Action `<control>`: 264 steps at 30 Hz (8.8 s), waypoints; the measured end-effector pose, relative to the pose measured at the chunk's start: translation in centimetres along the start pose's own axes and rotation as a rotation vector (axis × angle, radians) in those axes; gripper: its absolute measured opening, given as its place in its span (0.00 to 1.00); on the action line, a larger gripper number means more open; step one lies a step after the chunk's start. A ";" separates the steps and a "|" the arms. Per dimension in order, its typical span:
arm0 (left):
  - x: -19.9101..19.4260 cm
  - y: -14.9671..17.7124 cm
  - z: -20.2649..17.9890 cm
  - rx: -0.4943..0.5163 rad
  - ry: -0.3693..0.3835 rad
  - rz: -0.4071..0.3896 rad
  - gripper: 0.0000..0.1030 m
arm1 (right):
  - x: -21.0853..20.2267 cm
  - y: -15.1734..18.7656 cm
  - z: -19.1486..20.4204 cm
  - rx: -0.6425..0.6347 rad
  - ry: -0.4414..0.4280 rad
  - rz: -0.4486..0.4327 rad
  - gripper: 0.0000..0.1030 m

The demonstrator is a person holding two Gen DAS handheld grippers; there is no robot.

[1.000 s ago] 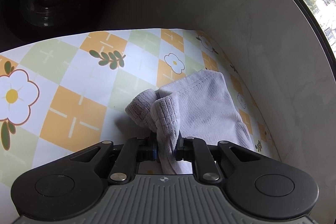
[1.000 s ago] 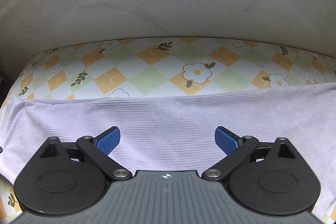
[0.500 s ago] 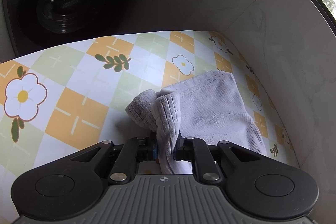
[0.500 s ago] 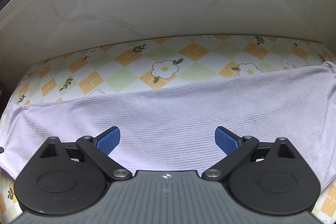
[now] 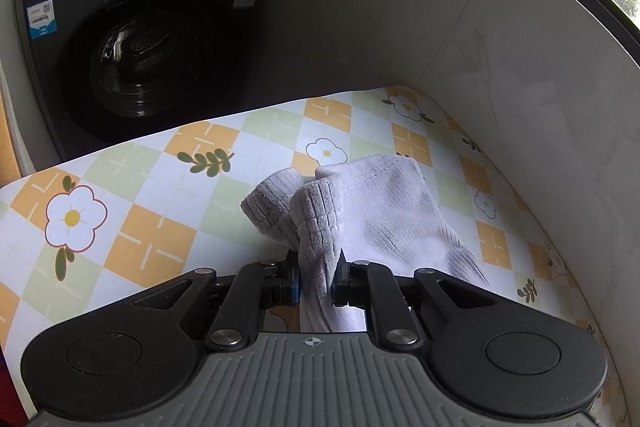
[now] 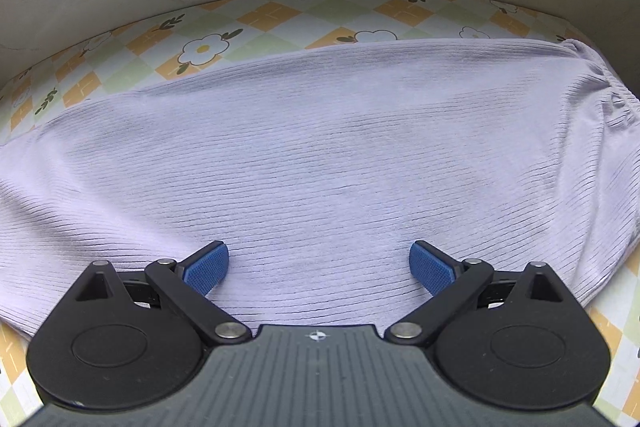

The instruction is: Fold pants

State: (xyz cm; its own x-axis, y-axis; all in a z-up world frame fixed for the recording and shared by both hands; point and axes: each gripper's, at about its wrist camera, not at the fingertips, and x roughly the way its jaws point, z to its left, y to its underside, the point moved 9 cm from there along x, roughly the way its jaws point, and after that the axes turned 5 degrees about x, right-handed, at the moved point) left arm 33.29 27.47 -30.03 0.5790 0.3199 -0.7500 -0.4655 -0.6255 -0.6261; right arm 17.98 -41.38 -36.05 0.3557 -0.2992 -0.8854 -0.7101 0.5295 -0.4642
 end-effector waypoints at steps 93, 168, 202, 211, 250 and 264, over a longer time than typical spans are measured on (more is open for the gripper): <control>-8.3 17.8 -12.3 0.683 0.291 0.116 0.42 | -4.6 1.5 0.6 0.211 -0.458 0.075 0.37; -1.1 13.8 -27.5 0.678 0.410 0.137 0.19 | 1.5 -8.8 -6.0 0.285 -0.381 -0.097 0.07; -12.4 29.0 -35.0 0.926 0.445 0.152 0.20 | -5.3 0.0 -31.3 0.704 -0.398 -0.340 0.43; -11.5 30.4 -36.0 0.887 0.370 0.185 0.19 | -3.3 -2.0 -34.6 0.740 -0.426 -0.343 0.59; -11.5 32.1 -37.5 0.855 0.321 0.164 0.20 | -3.6 -9.2 -36.8 0.719 -0.401 -0.474 0.31; -12.0 31.8 -39.6 0.780 0.494 0.258 0.24 | -9.4 -10.4 -35.3 0.567 -0.305 -0.506 0.31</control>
State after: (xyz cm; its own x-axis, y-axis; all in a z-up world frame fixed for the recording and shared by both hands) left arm 38.03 -24.41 -32.54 0.5305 -0.2095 -0.8214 -0.8293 0.0721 -0.5541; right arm 0.57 -72.14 -22.03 0.7584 -0.4239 -0.4951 -0.0333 0.7335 -0.6789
